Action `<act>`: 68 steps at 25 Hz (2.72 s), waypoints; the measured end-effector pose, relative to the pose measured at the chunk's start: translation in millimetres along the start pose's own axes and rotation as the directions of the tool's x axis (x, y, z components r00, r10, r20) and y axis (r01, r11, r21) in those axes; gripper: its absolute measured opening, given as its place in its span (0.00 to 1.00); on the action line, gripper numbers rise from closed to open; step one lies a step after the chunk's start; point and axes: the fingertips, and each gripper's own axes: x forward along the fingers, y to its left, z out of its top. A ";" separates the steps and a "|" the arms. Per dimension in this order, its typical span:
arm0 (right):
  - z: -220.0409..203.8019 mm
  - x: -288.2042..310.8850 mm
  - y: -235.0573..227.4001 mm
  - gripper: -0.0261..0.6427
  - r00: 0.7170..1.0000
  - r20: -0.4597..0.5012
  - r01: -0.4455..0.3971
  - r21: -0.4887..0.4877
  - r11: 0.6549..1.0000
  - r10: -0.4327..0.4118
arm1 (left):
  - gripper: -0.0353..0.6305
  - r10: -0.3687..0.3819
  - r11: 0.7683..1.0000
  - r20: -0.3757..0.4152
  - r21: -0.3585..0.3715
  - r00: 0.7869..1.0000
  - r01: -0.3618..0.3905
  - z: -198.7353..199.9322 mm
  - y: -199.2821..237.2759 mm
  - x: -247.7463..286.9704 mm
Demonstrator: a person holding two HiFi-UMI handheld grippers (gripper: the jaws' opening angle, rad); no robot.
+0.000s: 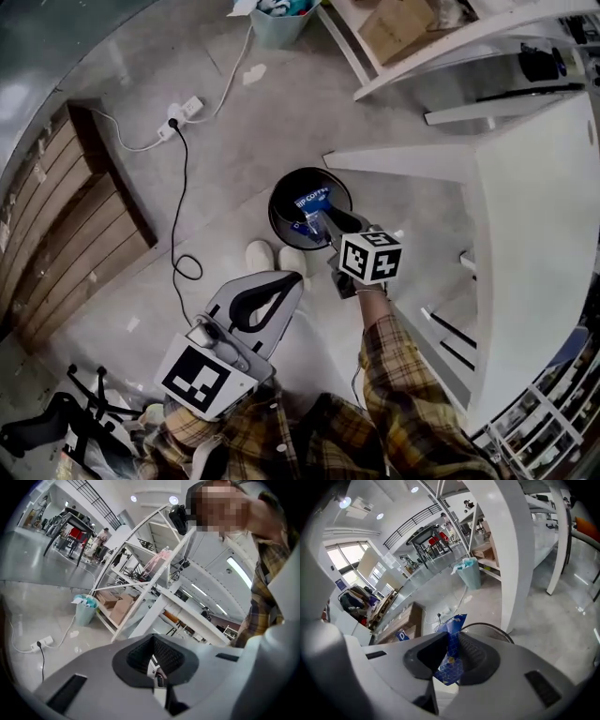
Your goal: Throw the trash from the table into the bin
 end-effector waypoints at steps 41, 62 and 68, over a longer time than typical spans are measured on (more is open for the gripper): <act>-1.5 -65.9 70.5 0.14 0.996 -0.094 0.004 0.085 0.996 0.004 | 0.05 -0.064 0.996 -0.035 0.062 0.997 0.066 102.8 -94.4 -44.6; 134.7 -501.5 166.7 0.14 0.763 0.646 0.062 -0.021 0.998 -0.034 | 0.05 -0.304 0.895 -0.015 0.339 0.952 0.291 193.0 -332.8 -54.1; 77.1 -644.0 115.2 0.14 0.644 0.747 0.202 0.039 0.979 -0.163 | 0.05 -0.430 0.816 -0.077 0.393 0.899 0.424 148.0 -455.3 -19.1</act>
